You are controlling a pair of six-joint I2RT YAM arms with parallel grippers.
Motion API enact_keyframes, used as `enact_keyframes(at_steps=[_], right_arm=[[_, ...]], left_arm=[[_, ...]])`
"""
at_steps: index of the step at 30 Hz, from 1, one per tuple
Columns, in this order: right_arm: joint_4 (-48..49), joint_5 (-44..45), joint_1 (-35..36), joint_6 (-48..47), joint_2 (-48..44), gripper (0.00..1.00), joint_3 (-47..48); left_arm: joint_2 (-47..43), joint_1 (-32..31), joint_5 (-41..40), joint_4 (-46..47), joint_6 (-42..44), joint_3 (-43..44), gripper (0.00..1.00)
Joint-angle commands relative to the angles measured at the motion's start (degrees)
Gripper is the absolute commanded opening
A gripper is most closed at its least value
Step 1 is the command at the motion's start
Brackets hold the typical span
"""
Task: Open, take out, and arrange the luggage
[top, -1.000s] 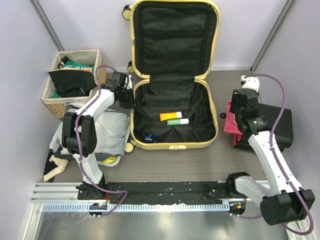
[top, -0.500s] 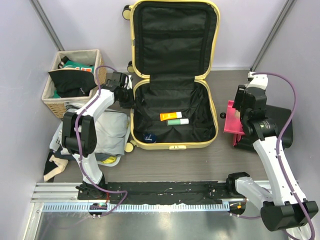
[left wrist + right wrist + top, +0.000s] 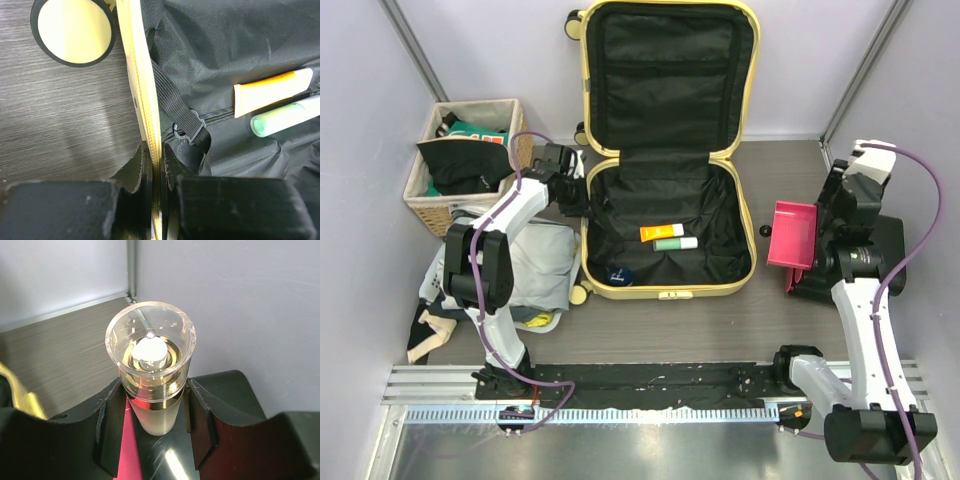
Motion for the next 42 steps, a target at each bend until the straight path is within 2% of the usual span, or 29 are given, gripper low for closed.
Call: enact_keyframes(at_steps=[1,12,24,28,31,34,35,37,38,42], right_arm=[[12.3,-6.9,-5.5,1.7,0.0,0.01,-0.9],[15.8,-11.5,-11.3,5.6,-0.4,0.01,-5.8],[15.0,-11.0,-11.8,6.6,0.0,0.01,-7.5],[14.1,-10.4,-11.8,6.6,-0.8,0.08,-7.8],[13.5,-10.1,-11.9,6.6,-1.6,0.22,-7.7],[13.5,-9.6,-11.9,6.6,-2.4,0.44,-7.5],[11.6,-9.5,-11.8,6.5,-2.5,0.56,-7.2],[10.7,-9.5,-11.8,6.7,-2.7,0.66,-6.8],[9.1,-9.2,-11.9,7.1,-2.8,0.76,-5.8],[6.3,-9.2,-11.9,8.1,-3.2,0.91,-3.4]], left_arm=[[-6.0,0.3,6.4,3.2,1.4,2.3,0.0],[-5.6,0.3,6.4,3.0,1.4,2.3,0.0],[-5.4,0.3,6.8,3.1,1.3,2.3,0.0],[-5.3,0.3,7.0,3.2,1.1,2.3,0.0],[-5.3,0.2,7.2,3.2,1.1,2.3,0.0],[-5.3,0.3,7.4,3.2,1.1,2.3,0.0],[-5.4,0.2,7.4,3.1,0.9,2.3,0.0],[-5.4,0.2,7.5,3.2,1.0,2.3,0.0],[-5.5,0.2,7.4,3.2,0.9,2.2,0.0],[-5.3,0.3,7.1,3.1,1.1,2.3,0.0]])
